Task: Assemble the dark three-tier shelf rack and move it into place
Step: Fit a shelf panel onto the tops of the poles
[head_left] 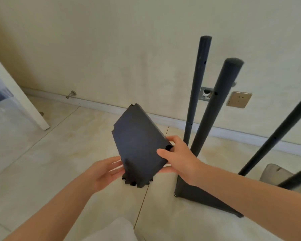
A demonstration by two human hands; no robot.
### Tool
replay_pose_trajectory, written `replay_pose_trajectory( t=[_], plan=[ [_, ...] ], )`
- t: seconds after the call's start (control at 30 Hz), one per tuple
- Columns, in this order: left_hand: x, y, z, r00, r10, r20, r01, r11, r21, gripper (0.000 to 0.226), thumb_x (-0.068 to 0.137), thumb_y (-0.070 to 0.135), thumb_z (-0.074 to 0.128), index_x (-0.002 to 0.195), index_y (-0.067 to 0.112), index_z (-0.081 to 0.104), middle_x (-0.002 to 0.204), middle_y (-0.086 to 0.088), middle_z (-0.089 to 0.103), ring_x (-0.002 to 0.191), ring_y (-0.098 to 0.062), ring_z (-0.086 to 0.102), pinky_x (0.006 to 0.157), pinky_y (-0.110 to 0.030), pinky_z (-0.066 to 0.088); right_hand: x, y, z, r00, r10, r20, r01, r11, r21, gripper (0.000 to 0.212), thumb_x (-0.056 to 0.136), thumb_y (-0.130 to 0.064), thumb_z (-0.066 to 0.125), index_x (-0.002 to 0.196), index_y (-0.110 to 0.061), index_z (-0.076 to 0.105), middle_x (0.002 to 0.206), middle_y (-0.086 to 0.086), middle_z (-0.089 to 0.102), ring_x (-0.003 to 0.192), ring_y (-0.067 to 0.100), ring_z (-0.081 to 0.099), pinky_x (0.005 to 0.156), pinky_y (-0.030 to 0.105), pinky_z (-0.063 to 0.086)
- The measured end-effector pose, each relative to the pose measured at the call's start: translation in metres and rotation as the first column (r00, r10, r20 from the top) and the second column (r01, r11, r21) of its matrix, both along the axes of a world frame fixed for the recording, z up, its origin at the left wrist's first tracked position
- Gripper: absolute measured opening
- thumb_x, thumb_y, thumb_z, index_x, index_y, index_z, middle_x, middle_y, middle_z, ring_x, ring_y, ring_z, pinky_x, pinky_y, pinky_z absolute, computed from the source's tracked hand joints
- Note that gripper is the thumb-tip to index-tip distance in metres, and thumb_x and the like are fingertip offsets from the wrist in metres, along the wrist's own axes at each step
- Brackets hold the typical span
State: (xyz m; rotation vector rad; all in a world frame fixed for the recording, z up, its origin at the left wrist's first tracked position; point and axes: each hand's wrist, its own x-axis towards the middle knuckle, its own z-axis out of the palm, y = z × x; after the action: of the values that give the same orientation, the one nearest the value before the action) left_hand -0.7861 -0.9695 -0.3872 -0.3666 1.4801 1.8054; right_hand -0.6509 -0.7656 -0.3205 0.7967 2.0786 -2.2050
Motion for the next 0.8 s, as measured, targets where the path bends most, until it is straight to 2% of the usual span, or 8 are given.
replay_pose_trajectory(
  t=[0.13,0.27,0.37,0.5,0.63,0.7,0.8],
  plan=[
    [-0.001,-0.008,0.037,0.984,0.066,-0.167,-0.069,0.998,-0.011,0.022,0.097,0.019,0.066,0.117,0.011,0.063,0.125,-0.011,0.066,0.102,-0.029,0.069,0.091,-0.041,0.053,0.049,0.021,0.052,0.983,0.180,-0.033,-0.163,0.941,0.297,0.038,0.098,-0.011,0.058,0.126,-0.032,0.043,0.126,0.002,0.056,0.113,0.025,0.062,0.083,0.045,0.060],
    [0.014,-0.015,0.069,0.940,-0.007,-0.342,-0.027,0.995,-0.096,0.067,0.091,0.031,0.072,0.149,0.019,0.041,0.147,-0.001,0.047,0.111,-0.024,0.059,0.095,-0.037,0.048,0.101,0.046,0.097,0.966,0.251,-0.066,-0.206,0.895,0.395,0.036,0.098,-0.009,0.057,0.123,-0.032,0.047,0.121,0.001,0.060,0.105,0.019,0.066,0.082,0.041,0.061],
    [0.031,-0.012,0.092,0.873,-0.093,-0.478,0.054,0.994,-0.093,0.074,0.083,0.034,0.076,0.148,0.022,0.043,0.140,0.005,0.054,0.120,-0.018,0.057,0.101,-0.036,0.044,0.137,0.069,0.121,0.957,0.274,-0.098,-0.216,0.895,0.391,0.035,0.097,-0.008,0.058,0.122,-0.032,0.051,0.119,0.002,0.064,0.103,0.019,0.069,0.084,0.042,0.060],
    [0.053,-0.003,0.128,0.749,-0.265,-0.607,0.239,0.963,-0.126,0.050,0.090,0.030,0.067,0.138,0.026,0.058,0.132,0.007,0.067,0.121,-0.014,0.063,0.106,-0.037,0.044,0.182,0.097,0.145,0.946,0.295,-0.134,-0.218,0.886,0.410,0.034,0.098,-0.010,0.058,0.126,-0.029,0.054,0.125,-0.006,0.061,0.109,0.014,0.066,0.081,0.034,0.060],
    [0.074,0.016,0.153,0.676,-0.385,-0.629,0.384,0.912,-0.145,0.042,0.086,0.029,0.065,0.127,0.024,0.067,0.127,0.004,0.070,0.114,-0.018,0.069,0.095,-0.036,0.049,0.216,0.118,0.156,0.962,0.198,-0.189,-0.099,0.895,0.435,0.034,0.099,-0.008,0.057,0.125,-0.030,0.057,0.124,-0.001,0.058,0.105,0.015,0.067,0.077,0.029,0.059],
    [0.082,0.025,0.158,0.665,-0.401,-0.630,0.415,0.900,-0.134,0.041,0.085,0.027,0.064,0.126,0.023,0.068,0.126,0.002,0.071,0.110,-0.019,0.071,0.088,-0.033,0.054,0.227,0.128,0.162,0.967,0.081,-0.243,0.033,0.902,0.430,0.036,0.096,-0.010,0.062,0.122,-0.033,0.058,0.122,0.005,0.057,0.098,0.017,0.070,0.074,0.030,0.060],
    [0.095,0.037,0.165,0.698,-0.383,-0.605,0.438,0.897,-0.061,0.032,0.085,0.023,0.064,0.115,0.024,0.076,0.123,-0.001,0.072,0.103,-0.022,0.074,0.073,-0.024,0.060,0.242,0.143,0.168,0.949,-0.059,-0.310,0.175,0.916,0.362,0.047,0.088,-0.015,0.073,0.125,-0.036,0.054,0.118,0.006,0.061,0.093,0.019,0.072,0.074,0.032,0.060]
  ],
)
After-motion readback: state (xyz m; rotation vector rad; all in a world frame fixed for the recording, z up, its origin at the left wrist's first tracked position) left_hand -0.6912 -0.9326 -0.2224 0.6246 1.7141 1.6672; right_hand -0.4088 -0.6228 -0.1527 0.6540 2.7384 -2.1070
